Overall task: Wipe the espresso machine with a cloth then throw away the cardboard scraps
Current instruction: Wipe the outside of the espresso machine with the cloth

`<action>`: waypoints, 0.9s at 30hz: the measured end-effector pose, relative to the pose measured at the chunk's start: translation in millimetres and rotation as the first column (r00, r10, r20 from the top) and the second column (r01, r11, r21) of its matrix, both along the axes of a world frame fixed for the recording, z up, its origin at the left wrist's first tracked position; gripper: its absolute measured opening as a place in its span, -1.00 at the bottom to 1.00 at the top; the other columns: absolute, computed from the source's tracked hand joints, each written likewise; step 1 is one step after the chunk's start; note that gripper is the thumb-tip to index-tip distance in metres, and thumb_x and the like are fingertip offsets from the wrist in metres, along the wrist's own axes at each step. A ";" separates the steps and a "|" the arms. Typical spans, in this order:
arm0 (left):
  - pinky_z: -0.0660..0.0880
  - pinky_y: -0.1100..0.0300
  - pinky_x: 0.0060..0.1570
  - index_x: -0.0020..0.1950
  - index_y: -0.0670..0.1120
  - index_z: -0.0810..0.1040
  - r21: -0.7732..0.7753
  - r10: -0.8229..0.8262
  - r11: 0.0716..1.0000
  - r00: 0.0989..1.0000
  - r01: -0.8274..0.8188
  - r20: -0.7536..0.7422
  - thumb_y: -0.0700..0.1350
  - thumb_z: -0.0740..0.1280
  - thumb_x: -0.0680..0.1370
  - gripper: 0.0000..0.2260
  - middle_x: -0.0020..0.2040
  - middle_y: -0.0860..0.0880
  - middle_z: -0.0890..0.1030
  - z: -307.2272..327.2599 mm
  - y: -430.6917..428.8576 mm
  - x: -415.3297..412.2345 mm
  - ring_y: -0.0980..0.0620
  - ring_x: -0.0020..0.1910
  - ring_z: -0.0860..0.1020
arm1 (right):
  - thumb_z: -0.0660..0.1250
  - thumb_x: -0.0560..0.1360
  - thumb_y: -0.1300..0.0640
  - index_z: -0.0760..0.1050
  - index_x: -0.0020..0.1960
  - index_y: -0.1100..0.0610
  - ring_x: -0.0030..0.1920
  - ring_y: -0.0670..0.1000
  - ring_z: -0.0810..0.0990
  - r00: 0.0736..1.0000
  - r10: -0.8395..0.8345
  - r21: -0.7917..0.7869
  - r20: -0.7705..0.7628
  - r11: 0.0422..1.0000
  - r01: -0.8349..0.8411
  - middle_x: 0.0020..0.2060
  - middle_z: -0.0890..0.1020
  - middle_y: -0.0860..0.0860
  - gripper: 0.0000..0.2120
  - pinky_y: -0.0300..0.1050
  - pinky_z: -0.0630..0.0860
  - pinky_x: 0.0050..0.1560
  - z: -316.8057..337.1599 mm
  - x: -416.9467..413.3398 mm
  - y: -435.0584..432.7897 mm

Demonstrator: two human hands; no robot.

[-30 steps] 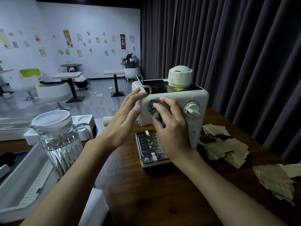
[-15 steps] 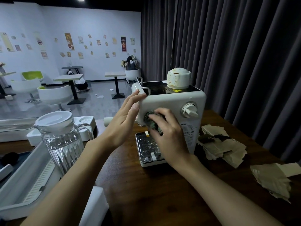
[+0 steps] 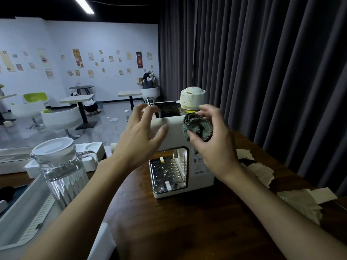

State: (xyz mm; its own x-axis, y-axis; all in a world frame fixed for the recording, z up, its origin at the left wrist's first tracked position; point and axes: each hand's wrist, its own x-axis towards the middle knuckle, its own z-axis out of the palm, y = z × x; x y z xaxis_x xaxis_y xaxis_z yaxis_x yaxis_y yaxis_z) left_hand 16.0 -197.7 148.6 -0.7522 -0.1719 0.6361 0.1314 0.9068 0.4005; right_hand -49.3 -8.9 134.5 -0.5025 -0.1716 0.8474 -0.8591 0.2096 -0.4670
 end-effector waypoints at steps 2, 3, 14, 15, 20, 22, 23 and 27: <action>0.44 0.01 0.13 0.45 0.20 0.25 0.006 0.081 0.997 0.997 -0.081 0.007 0.19 0.25 0.59 -0.56 0.51 -0.04 0.20 6.3 11.8 -3.8 -0.08 0.42 0.34 | 0.50 0.41 0.22 0.45 0.30 0.15 0.15 -0.13 0.49 0.999 -0.037 -0.020 0.038 0.999 0.038 0.15 0.54 -0.02 -0.51 -0.38 0.40 0.20 5.7 -9.6 10.1; 0.42 -0.01 0.15 0.45 0.24 0.22 0.013 0.123 0.992 0.992 -0.123 0.022 0.20 0.25 0.58 -0.54 0.51 -0.09 0.22 9.0 17.3 -6.1 -0.12 0.44 0.34 | 0.49 0.42 0.22 0.49 0.27 0.18 0.15 -0.11 0.48 0.997 -0.070 -0.030 0.035 0.997 0.071 0.16 0.54 0.03 -0.55 -0.43 0.37 0.21 8.9 -15.7 15.7; 0.36 -0.07 0.21 0.33 0.03 0.41 0.023 0.345 0.936 0.929 -0.351 0.134 0.24 0.25 0.55 -0.56 0.26 -0.19 0.39 13.5 56.4 -24.8 -0.23 0.31 0.36 | 0.48 0.45 0.25 0.59 0.15 0.12 -0.04 -0.17 0.65 0.924 0.222 -0.127 0.312 0.973 -0.191 -0.04 0.68 -0.09 -0.71 -0.25 0.58 -0.01 21.5 -79.6 55.3; 0.37 -0.09 0.22 0.32 0.03 0.41 0.036 0.346 0.935 0.929 -0.353 0.130 0.24 0.26 0.55 -0.57 0.27 -0.19 0.38 11.9 58.5 -25.9 -0.22 0.33 0.34 | 0.48 0.45 0.26 0.59 0.15 0.12 -0.03 -0.15 0.66 0.907 0.267 -0.141 0.326 0.962 -0.232 -0.03 0.68 -0.07 -0.71 -0.24 0.58 -0.01 20.3 -82.6 54.4; 0.34 -0.13 0.29 0.32 0.15 0.45 0.112 0.348 0.927 0.933 -0.357 0.097 0.24 0.27 0.54 -0.62 0.32 -0.18 0.34 7.3 64.4 -29.3 -0.21 0.41 0.25 | 0.44 0.48 0.24 0.53 0.28 0.14 0.11 0.01 0.65 0.773 0.475 -0.251 0.420 0.879 -0.405 0.09 0.68 0.07 -0.62 -0.12 0.60 0.07 10.2 -90.2 52.1; 0.31 -0.09 0.31 0.30 0.17 0.51 0.169 0.343 0.922 0.937 -0.349 0.063 0.21 0.28 0.55 -0.66 0.30 -0.17 0.36 8.0 66.0 -31.9 -0.22 0.39 0.28 | 0.45 0.48 0.24 0.53 0.29 0.16 0.12 0.01 0.65 0.767 0.487 -0.268 0.418 0.873 -0.408 0.09 0.68 0.06 -0.61 -0.12 0.59 0.08 9.8 -90.4 51.6; 0.30 -0.05 0.31 0.27 0.16 0.54 0.206 0.342 0.917 0.939 -0.343 0.042 0.19 0.28 0.55 -0.68 0.28 -0.17 0.38 9.0 66.6 -33.5 -0.22 0.37 0.29 | 0.45 0.47 0.24 0.53 0.29 0.16 0.11 0.00 0.65 0.772 0.484 -0.268 0.412 0.874 -0.404 0.08 0.68 0.05 -0.61 -0.14 0.59 0.07 10.3 -89.7 51.2; 0.32 -0.05 0.25 0.18 0.12 0.61 0.315 0.347 0.888 0.938 -0.334 0.017 0.12 0.25 0.56 -0.74 0.18 -0.15 0.41 12.2 65.9 -39.2 -0.20 0.36 0.29 | 0.44 0.47 0.28 0.53 0.26 0.11 0.11 0.00 0.65 0.767 0.492 -0.280 0.413 0.870 -0.406 0.08 0.67 0.05 -0.62 -0.12 0.59 0.08 10.4 -83.6 48.6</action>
State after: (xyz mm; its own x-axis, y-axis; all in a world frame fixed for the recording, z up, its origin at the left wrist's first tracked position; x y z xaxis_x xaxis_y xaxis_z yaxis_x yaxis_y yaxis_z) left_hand -23.2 -131.8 160.8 -0.5882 -0.6050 0.5366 -0.1419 0.7305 0.6680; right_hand -132.9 39.6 144.9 -0.7365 -0.3562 0.5750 -0.5119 -0.2621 -0.8181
